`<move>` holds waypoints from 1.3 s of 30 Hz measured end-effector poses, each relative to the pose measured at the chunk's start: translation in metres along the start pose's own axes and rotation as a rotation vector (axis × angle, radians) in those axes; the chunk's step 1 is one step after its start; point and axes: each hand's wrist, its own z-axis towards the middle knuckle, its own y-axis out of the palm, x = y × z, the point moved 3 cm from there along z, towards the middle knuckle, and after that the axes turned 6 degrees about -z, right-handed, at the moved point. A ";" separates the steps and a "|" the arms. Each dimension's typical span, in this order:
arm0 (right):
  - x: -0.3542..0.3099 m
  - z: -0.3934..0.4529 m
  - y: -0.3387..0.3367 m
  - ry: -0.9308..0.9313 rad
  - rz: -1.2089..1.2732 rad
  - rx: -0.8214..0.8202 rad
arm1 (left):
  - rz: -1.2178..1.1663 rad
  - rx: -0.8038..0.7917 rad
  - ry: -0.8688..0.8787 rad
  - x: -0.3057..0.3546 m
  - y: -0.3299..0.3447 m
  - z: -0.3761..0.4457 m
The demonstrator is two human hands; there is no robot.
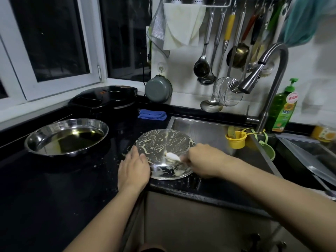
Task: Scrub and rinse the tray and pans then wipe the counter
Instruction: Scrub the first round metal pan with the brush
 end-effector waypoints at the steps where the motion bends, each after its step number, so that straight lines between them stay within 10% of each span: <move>1: -0.008 0.003 0.001 -0.045 0.017 -0.004 | -0.012 0.003 -0.008 0.000 -0.002 0.001; 6: 0.029 0.039 -0.008 0.132 -0.057 0.025 | -0.043 0.016 -0.007 0.000 -0.004 -0.001; 20: -0.035 0.064 -0.005 -0.209 -0.038 0.062 | -0.092 0.028 0.003 -0.013 -0.011 0.007; 39: -0.064 0.108 -0.034 -0.354 -0.209 0.150 | 0.407 0.078 0.062 -0.018 0.001 -0.003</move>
